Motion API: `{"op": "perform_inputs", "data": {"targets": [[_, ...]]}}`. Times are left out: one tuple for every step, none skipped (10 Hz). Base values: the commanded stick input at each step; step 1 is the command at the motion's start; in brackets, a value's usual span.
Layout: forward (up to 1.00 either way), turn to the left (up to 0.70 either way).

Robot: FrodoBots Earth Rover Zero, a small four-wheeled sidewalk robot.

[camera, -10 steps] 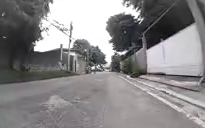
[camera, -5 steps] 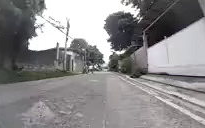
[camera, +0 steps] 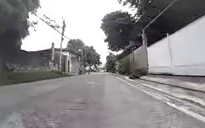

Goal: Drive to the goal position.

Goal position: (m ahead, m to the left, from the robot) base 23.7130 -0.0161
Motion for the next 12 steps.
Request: {"op": "perform_inputs", "data": {"targets": [[1.0,-0.05],[1.0,-0.39],[1.0,-0.26],[1.0,-0.12],[1.0,-0.02],[1.0,0.0],[1.0,0.0],[1.0,-0.17],[1.0,-0.34],[1.0,-0.4],[1.0,-0.4],[1.0,-0.4]]}}
